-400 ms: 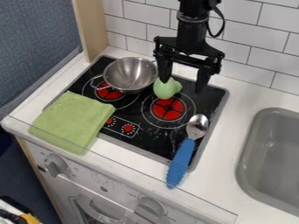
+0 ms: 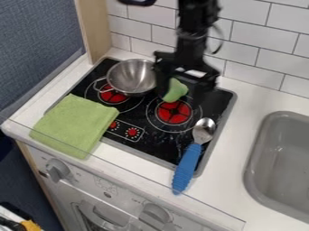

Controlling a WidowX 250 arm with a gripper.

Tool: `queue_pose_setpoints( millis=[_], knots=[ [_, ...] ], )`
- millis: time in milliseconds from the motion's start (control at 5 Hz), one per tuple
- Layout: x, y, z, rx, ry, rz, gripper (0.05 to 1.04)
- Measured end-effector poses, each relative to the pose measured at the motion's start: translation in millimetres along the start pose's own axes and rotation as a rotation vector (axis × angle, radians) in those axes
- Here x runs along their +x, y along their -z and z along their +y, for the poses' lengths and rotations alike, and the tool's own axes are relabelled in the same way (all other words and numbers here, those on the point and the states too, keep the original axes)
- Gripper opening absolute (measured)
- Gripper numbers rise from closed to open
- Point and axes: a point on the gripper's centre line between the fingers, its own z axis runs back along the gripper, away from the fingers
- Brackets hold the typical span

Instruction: Move the silver pot next to pear between the green cloth and blue spoon

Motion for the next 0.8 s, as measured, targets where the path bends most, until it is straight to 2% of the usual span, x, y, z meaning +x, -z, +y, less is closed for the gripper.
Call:
queue_pose_setpoints(
  millis=[200, 400, 600, 800],
  knots=[
    [-6.9, -4.0, 23.5, -0.006, 0.069, -0.041, 1.005],
    [-12.4, -0.9, 34.8, -0.017, 0.102, -0.036, 1.005],
    [-10.2, 5.4, 48.2, -0.024, 0.078, -0.007, 1.005],
    [-1.3, 16.6, 47.4, -0.04, 0.101, 0.026, 1.005]
  ],
)
